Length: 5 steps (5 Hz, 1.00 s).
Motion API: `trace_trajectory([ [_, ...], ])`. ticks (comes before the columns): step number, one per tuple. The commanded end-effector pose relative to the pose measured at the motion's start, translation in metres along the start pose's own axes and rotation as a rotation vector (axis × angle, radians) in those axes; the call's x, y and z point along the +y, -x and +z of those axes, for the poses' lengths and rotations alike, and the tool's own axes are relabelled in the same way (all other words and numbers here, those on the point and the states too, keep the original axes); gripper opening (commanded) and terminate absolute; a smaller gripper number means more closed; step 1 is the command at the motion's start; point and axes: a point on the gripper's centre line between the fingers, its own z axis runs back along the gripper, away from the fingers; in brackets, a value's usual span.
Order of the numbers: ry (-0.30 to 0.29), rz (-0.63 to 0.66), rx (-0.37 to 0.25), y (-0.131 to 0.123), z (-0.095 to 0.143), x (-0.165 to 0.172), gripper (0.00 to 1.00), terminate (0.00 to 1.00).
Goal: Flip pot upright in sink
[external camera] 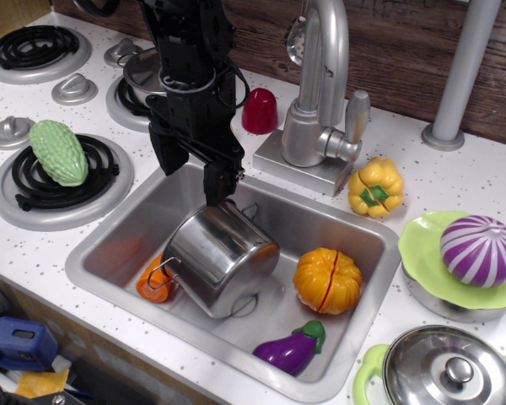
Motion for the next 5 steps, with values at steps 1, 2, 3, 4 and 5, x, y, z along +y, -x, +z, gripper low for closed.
trace_trajectory([
  [1,0.000,0.000,0.000,0.000,0.000,0.000,1.00,0.00],
  [2,0.140,0.026,0.023,-0.001,-0.001,0.005,1.00,0.00],
  [3,0.261,0.051,0.034,0.000,-0.004,0.008,1.00,0.00],
  [4,0.302,0.067,0.023,0.002,-0.010,0.004,1.00,0.00],
  [5,0.357,0.106,0.014,0.006,-0.018,-0.002,1.00,0.00],
])
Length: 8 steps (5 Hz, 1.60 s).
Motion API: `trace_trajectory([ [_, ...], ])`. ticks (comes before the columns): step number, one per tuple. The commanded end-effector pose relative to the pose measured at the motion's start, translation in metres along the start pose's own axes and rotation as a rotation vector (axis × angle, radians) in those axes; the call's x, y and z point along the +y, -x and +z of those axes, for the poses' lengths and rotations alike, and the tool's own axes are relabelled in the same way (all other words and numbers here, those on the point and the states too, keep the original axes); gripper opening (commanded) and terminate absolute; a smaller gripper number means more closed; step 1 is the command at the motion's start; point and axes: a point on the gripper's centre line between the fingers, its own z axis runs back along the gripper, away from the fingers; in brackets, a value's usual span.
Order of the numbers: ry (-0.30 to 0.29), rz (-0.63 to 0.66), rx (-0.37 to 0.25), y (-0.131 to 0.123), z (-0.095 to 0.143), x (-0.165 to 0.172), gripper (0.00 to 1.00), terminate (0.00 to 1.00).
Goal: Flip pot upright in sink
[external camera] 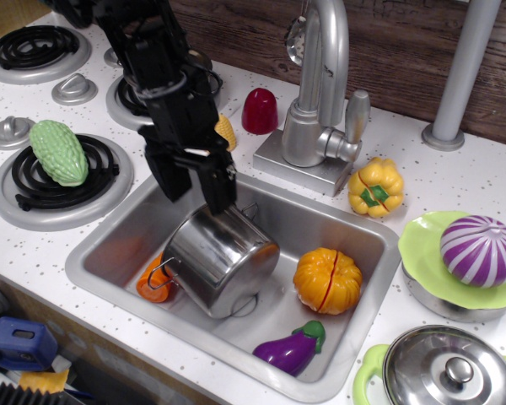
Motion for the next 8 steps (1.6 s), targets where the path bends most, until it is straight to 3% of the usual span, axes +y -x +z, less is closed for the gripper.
trace_trajectory([
  [1,0.036,0.038,-0.048,0.003,-0.007,-0.003,1.00,0.00],
  [2,0.096,0.078,-0.055,0.006,-0.015,-0.006,1.00,0.00],
  [3,0.213,0.138,-0.054,0.010,-0.019,-0.013,1.00,0.00],
  [4,0.286,0.193,-0.063,0.013,-0.022,-0.020,1.00,0.00],
  [5,0.324,0.212,-0.062,0.013,-0.021,-0.018,0.00,0.00],
  [7,0.383,0.208,-0.051,0.010,-0.018,-0.012,0.00,0.00],
  [8,0.288,0.176,-0.044,0.008,-0.014,-0.010,0.00,0.00],
])
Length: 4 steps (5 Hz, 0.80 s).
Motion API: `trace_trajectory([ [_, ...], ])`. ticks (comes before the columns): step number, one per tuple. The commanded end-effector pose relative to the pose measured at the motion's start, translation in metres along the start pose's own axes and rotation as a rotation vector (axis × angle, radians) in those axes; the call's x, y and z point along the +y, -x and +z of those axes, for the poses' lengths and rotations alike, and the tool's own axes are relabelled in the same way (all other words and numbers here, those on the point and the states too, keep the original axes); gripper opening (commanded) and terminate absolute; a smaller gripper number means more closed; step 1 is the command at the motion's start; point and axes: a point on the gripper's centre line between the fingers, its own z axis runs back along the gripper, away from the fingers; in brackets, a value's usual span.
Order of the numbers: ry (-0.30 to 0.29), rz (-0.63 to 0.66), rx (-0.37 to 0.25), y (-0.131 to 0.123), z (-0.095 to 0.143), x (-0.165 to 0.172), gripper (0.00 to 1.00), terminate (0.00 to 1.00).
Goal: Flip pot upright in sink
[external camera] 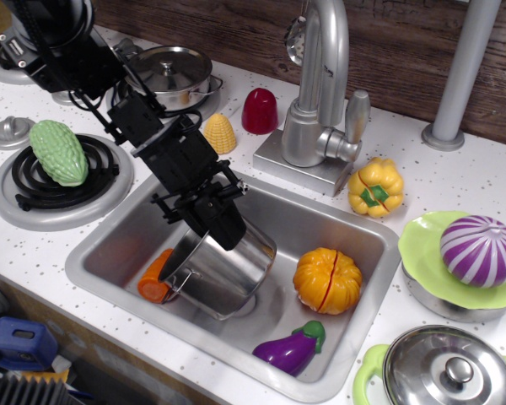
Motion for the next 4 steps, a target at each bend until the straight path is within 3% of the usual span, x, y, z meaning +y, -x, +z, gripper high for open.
trace_trajectory([
  [1,-0.247,-0.054,-0.061,-0.0076,0.0189,-0.0085,0.00,0.00],
  [3,-0.522,-0.125,-0.105,-0.0070,0.0210,-0.0148,0.00,0.00],
  [4,-0.557,-0.152,-0.140,-0.0051,0.0148,-0.0093,1.00,0.00],
])
